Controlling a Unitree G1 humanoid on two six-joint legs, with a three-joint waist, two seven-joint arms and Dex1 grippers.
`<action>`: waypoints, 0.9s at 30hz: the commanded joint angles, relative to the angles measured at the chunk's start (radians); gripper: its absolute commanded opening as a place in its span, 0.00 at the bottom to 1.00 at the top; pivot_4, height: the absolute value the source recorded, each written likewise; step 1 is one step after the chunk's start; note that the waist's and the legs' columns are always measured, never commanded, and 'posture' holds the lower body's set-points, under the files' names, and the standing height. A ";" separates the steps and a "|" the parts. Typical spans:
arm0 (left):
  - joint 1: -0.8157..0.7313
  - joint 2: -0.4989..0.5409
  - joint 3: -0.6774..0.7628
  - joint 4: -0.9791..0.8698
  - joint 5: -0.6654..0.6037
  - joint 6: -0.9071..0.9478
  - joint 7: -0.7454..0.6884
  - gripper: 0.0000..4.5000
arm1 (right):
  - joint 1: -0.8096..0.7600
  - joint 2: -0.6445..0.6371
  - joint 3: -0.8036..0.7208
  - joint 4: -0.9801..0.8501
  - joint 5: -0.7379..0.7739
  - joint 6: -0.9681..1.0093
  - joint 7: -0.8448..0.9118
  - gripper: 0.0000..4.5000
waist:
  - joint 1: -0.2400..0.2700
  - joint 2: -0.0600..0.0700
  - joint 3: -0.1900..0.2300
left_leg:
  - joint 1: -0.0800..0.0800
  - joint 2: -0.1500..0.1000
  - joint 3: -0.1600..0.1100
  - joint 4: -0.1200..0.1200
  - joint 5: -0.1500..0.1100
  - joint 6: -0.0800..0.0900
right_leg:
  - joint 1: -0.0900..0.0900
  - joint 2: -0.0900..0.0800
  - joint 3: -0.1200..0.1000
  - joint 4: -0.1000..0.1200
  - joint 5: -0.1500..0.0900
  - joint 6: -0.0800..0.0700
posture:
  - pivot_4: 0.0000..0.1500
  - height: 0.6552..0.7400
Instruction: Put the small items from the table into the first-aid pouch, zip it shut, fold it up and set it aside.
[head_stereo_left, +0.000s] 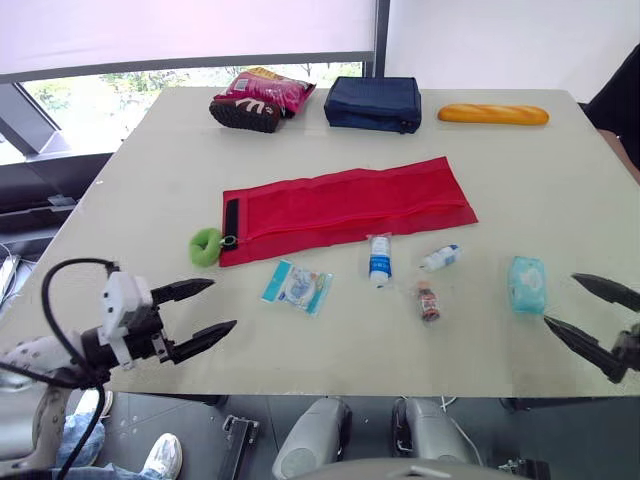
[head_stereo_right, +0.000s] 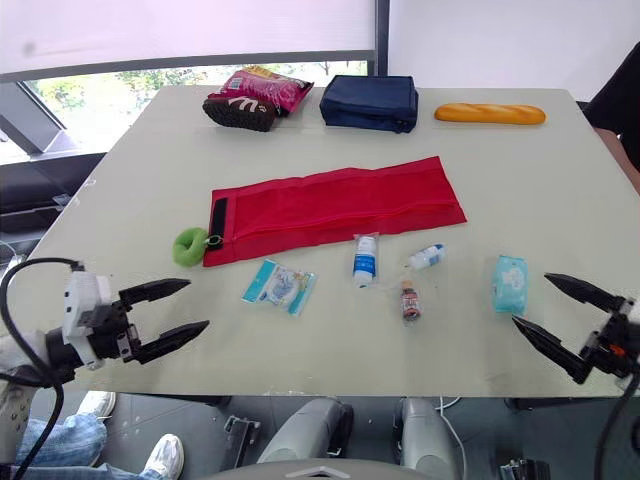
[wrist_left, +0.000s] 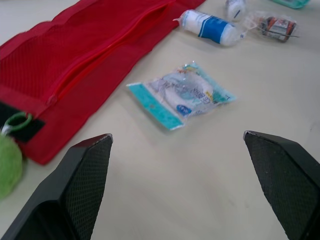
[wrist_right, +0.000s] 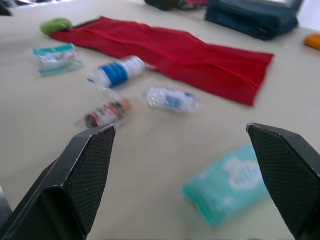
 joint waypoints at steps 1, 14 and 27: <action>-0.059 0.022 -0.089 -0.076 0.036 -0.003 0.013 0.99 | -0.061 -0.013 0.071 -0.135 0.062 0.070 -0.073 1.00 | 0.001 0.000 0.000 | 0.000 0.000 0.000 0.000 0.000 0.000 | 0.000 0.000 0.000 0.000 0.000 0.000 | 1.00 0.99; -0.300 0.015 -0.377 0.084 0.321 -0.135 0.095 0.99 | -0.237 0.030 0.318 -0.258 0.052 0.131 -0.198 1.00 | 0.001 0.000 0.000 | -0.003 0.000 0.001 0.000 0.004 0.000 | -0.003 0.001 0.000 -0.002 0.006 0.001 | 1.00 0.99; -0.335 0.013 -0.266 0.109 0.087 0.272 0.131 0.99 | -0.216 0.070 0.339 -0.247 0.003 0.072 -0.195 1.00 | -0.001 -0.001 0.000 | -0.003 0.000 0.000 0.001 0.004 0.001 | -0.004 0.001 0.000 -0.001 0.006 0.001 | 1.00 0.99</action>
